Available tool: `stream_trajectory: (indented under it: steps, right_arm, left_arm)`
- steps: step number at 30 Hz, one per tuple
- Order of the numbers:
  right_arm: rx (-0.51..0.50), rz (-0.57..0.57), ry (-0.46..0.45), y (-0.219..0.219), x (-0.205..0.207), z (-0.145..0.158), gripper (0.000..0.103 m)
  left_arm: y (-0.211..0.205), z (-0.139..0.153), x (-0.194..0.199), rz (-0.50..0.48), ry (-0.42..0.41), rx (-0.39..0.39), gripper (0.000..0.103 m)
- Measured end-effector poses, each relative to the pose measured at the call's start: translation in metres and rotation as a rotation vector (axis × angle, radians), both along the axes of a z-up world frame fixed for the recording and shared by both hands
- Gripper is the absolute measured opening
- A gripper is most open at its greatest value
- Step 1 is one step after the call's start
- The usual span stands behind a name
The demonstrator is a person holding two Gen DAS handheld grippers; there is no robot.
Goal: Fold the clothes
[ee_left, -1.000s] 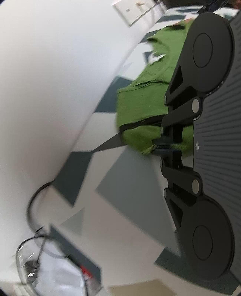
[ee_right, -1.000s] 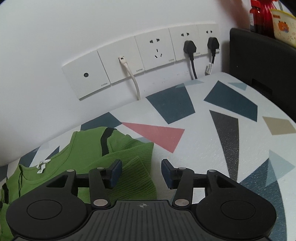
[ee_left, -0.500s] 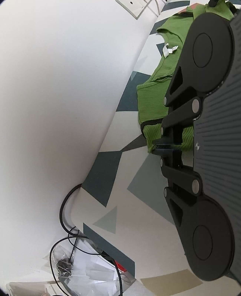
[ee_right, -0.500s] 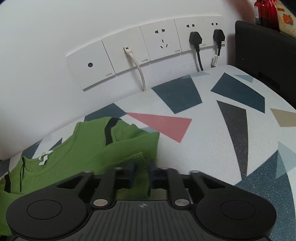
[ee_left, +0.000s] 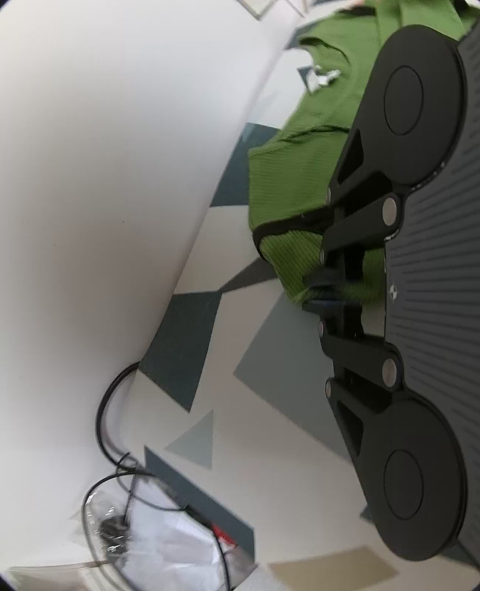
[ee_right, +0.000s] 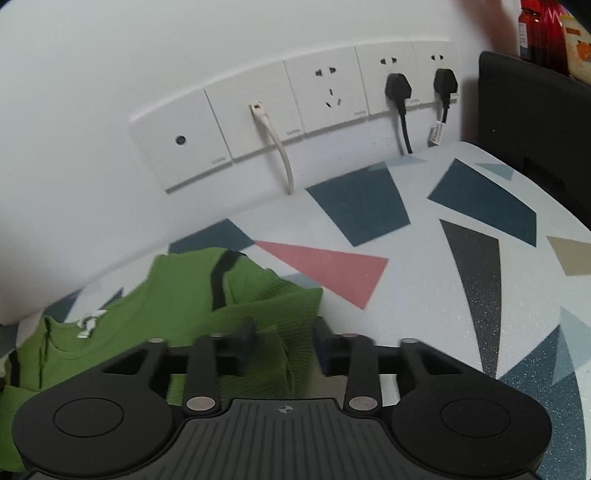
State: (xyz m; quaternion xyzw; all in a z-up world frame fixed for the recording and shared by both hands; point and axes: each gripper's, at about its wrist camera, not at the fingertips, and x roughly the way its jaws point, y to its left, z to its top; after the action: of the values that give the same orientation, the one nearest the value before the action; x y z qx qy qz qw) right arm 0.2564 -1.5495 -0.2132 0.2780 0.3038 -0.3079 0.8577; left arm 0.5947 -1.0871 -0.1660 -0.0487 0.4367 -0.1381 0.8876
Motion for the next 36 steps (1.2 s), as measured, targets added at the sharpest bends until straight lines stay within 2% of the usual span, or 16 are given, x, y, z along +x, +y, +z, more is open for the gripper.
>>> stream_trajectory:
  steps: [3,4,5,7,12,15,18,20,22,23,26,27,29,33,35,36]
  right_arm:
    - [0.024,0.017,0.005,0.002,0.001,-0.007,0.031]
    - [0.028,0.023,0.005,0.003,0.001,-0.008,0.018]
    - [0.020,0.030,0.000,0.005,0.001,-0.006,0.010]
    - [-0.035,0.038,-0.013,0.012,-0.001,0.004,0.009]
    - [-0.203,0.055,-0.077,0.028,0.001,0.033,0.008]
    - [-0.164,0.049,-0.044,0.013,0.015,0.024,0.008]
    - [-0.125,0.044,0.039,0.003,0.024,0.004,0.011]
    - [-0.100,0.018,0.048,-0.003,0.019,-0.008,0.020]
    - [-0.097,-0.020,0.025,-0.004,0.008,-0.010,0.035]
    - [-0.105,-0.052,0.024,-0.003,0.001,-0.007,0.038]
    - [-0.086,-0.104,-0.012,-0.003,-0.022,0.005,0.049]
    - [-0.068,-0.122,-0.027,-0.002,-0.032,0.008,0.052]
    - [-0.034,-0.145,-0.053,0.006,-0.054,0.014,0.062]
    - [0.015,-0.106,-0.042,0.026,-0.085,0.018,0.079]
    - [0.029,-0.068,-0.017,0.036,-0.097,0.017,0.089]
    - [0.034,-0.043,-0.002,0.040,-0.101,0.016,0.090]
  left_arm:
    - [0.002,0.002,-0.013,-0.059,-0.021,-0.017,0.012]
    - [0.001,0.001,-0.016,-0.072,-0.034,-0.005,0.008]
    - [-0.001,-0.001,-0.018,-0.076,-0.049,0.018,0.004]
    - [-0.003,-0.004,-0.021,-0.065,-0.072,0.048,0.003]
    - [-0.001,-0.009,-0.013,-0.024,-0.082,0.039,0.003]
    - [-0.006,-0.013,-0.012,-0.043,-0.099,0.073,0.003]
    - [-0.011,-0.014,-0.013,-0.056,-0.114,0.095,0.004]
    - [-0.012,-0.014,-0.012,-0.067,-0.115,0.115,0.007]
    - [-0.015,-0.011,-0.012,-0.086,-0.116,0.164,0.023]
    - [-0.015,-0.008,-0.014,-0.100,-0.112,0.179,0.034]
    - [-0.008,0.004,-0.030,-0.146,-0.101,0.187,0.047]
    - [-0.005,0.009,-0.038,-0.158,-0.098,0.194,0.057]
    - [0.003,0.015,-0.061,-0.178,-0.083,0.205,0.065]
    - [0.020,0.023,-0.114,-0.223,-0.031,0.224,0.079]
    - [0.028,0.022,-0.145,-0.234,0.007,0.234,0.083]
    - [0.032,0.021,-0.160,-0.235,0.026,0.242,0.084]
